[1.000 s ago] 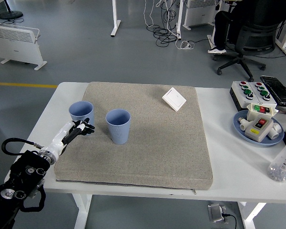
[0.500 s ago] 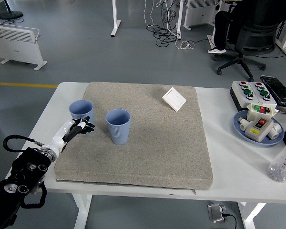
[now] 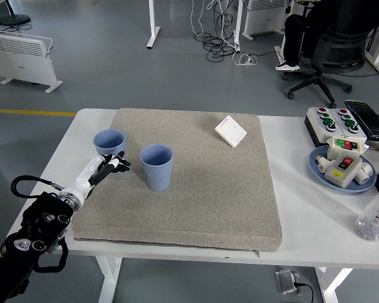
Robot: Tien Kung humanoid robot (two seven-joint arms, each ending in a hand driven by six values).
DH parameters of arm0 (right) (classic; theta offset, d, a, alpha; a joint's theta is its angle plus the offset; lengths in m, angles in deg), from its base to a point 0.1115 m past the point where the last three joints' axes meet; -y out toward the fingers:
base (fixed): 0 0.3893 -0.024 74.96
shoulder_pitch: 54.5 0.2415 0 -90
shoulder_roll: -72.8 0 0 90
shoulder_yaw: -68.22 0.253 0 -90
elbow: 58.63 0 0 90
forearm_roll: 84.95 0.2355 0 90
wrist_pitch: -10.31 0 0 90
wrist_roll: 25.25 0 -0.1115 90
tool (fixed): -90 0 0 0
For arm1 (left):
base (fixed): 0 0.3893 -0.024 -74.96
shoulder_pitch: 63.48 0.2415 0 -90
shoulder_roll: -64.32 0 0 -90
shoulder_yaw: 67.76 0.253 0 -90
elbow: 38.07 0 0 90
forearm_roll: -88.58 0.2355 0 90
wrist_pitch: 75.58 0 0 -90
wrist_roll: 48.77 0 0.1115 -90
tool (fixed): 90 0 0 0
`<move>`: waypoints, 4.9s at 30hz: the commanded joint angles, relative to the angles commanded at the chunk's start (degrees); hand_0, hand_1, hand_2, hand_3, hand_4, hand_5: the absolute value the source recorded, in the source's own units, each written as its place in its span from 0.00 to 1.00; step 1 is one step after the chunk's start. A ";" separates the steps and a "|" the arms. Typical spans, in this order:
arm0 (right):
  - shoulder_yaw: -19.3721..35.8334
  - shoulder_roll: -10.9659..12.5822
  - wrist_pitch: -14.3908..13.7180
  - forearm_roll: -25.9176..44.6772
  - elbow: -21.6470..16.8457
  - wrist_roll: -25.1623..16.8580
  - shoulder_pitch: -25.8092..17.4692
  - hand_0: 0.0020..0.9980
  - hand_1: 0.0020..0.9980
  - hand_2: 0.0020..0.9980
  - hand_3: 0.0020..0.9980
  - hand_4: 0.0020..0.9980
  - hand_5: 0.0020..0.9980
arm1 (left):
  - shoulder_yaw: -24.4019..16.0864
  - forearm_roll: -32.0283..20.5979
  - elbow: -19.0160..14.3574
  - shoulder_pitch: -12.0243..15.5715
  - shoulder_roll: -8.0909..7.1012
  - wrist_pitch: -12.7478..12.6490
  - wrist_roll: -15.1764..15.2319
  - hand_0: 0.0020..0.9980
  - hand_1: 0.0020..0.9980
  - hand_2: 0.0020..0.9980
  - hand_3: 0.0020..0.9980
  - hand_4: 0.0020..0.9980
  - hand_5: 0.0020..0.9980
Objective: Push cup pick cup insert cup
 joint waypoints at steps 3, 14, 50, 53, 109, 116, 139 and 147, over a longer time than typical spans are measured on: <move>-0.29 0.00 0.03 0.10 0.00 0.03 -0.04 0.75 0.62 0.63 0.56 0.07 0.45 | 0.08 0.06 0.83 -0.31 0.17 0.03 0.09 0.85 0.67 0.57 0.54 0.59 1.00; -1.12 -0.10 0.06 0.62 0.00 0.01 0.11 0.75 0.62 0.63 0.56 0.07 0.45 | 0.80 0.77 3.29 -1.81 0.46 -0.09 0.70 0.85 0.67 0.57 0.54 0.59 1.00; -0.25 -0.19 0.04 0.70 0.00 -0.09 0.29 0.75 0.63 0.62 0.56 0.07 0.45 | 2.04 -0.77 -4.85 1.41 -2.50 -0.31 -0.32 0.76 0.65 0.57 0.54 0.58 1.00; 0.14 -0.22 0.02 0.62 0.00 -0.19 0.22 0.75 0.63 0.62 0.56 0.07 0.45 | 0.58 -1.05 -8.87 3.89 -3.93 -0.23 -1.16 0.72 0.63 0.57 0.54 0.58 1.00; -0.23 0.76 -0.44 0.93 0.00 0.06 0.03 0.75 0.63 0.62 0.56 0.07 0.45 | 17.49 43.88 -17.44 -17.06 -4.34 14.78 -17.74 0.82 0.89 1.00 0.99 1.00 0.49; -0.21 0.82 -0.50 0.96 0.00 0.02 0.21 0.75 0.63 0.62 0.56 0.07 0.45 | 17.79 44.12 -14.23 -17.92 -2.55 14.81 -17.25 0.74 0.85 1.00 0.97 0.98 0.44; -0.13 0.88 -0.56 0.81 0.00 0.04 0.33 0.75 0.63 0.62 0.56 0.07 0.44 | 18.14 44.45 -12.26 -17.91 -2.29 13.26 -16.31 0.42 0.64 0.85 0.80 0.78 0.21; -0.08 0.87 -0.55 0.78 0.00 0.06 0.32 0.75 0.63 0.62 0.56 0.07 0.44 | 18.28 41.81 -11.85 -17.66 -2.29 11.71 -15.81 0.40 0.60 0.75 0.81 0.79 0.28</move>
